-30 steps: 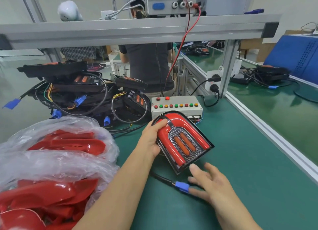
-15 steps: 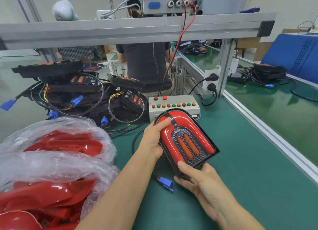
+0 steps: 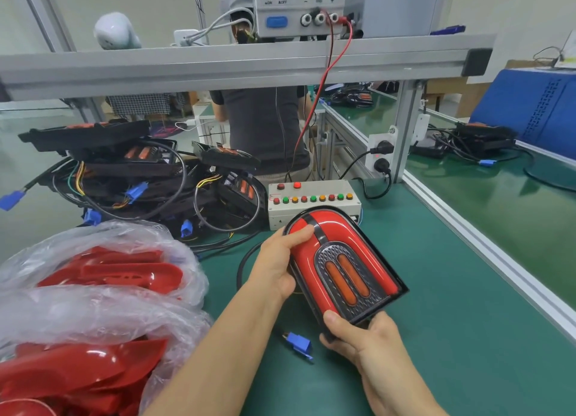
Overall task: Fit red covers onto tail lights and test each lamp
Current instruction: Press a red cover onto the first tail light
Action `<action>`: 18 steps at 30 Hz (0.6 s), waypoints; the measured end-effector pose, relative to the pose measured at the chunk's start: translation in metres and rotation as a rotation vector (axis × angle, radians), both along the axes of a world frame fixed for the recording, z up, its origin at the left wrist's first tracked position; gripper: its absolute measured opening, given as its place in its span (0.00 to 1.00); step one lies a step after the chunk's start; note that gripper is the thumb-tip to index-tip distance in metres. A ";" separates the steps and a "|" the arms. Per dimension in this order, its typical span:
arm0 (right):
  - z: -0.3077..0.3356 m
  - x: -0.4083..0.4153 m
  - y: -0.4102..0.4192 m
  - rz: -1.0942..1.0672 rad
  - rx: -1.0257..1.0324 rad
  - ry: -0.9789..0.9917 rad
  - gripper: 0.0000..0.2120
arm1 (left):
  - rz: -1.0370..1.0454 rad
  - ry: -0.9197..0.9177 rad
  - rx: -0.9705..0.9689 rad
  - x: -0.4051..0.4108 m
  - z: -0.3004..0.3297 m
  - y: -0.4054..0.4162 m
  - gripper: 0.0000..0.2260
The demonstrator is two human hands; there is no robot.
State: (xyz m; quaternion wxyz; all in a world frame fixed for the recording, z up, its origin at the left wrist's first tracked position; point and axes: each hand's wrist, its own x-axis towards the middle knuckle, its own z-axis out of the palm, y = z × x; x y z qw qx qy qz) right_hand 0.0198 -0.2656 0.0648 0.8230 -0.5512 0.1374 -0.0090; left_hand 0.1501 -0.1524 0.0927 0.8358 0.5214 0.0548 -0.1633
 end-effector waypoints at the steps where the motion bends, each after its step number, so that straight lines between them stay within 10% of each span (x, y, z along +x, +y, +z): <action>1: 0.000 0.000 0.000 -0.011 0.001 -0.001 0.20 | -0.009 -0.003 0.006 -0.001 0.000 -0.001 0.17; 7: -0.005 0.004 -0.004 -0.075 -0.007 -0.011 0.21 | -0.016 -0.008 0.020 -0.006 -0.001 -0.009 0.30; 18: 0.031 0.014 -0.074 0.011 -0.032 -0.133 0.31 | -0.172 -0.032 -0.064 -0.002 0.007 -0.012 0.22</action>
